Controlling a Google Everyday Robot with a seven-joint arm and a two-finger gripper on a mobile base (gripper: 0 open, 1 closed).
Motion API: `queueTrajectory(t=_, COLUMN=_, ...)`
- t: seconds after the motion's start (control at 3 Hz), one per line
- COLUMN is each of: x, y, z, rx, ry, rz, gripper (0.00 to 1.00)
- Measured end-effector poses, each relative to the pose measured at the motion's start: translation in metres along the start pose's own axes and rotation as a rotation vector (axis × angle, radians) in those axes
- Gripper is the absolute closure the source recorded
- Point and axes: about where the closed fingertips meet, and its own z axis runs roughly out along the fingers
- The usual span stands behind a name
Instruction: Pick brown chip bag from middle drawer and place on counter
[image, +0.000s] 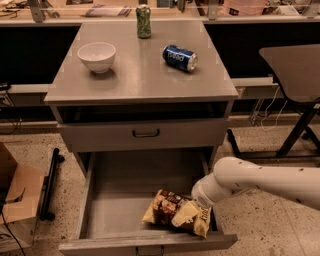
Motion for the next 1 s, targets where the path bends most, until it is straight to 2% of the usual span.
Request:
queueTrajectory(t=0.33, x=0.012, y=-0.011, z=0.032, rx=-0.007, ry=-0.007, rz=0.055, gripper=0.00)
queueTrajectory(t=0.67, x=0.025, y=-0.019, z=0.060, rx=-0.016, ry=0.013, rz=0.100, gripper=0.00)
queueTrajectory(t=1.0, x=0.023, y=-0.019, z=0.070, rx=-0.037, ry=0.018, rz=0.105, gripper=0.17)
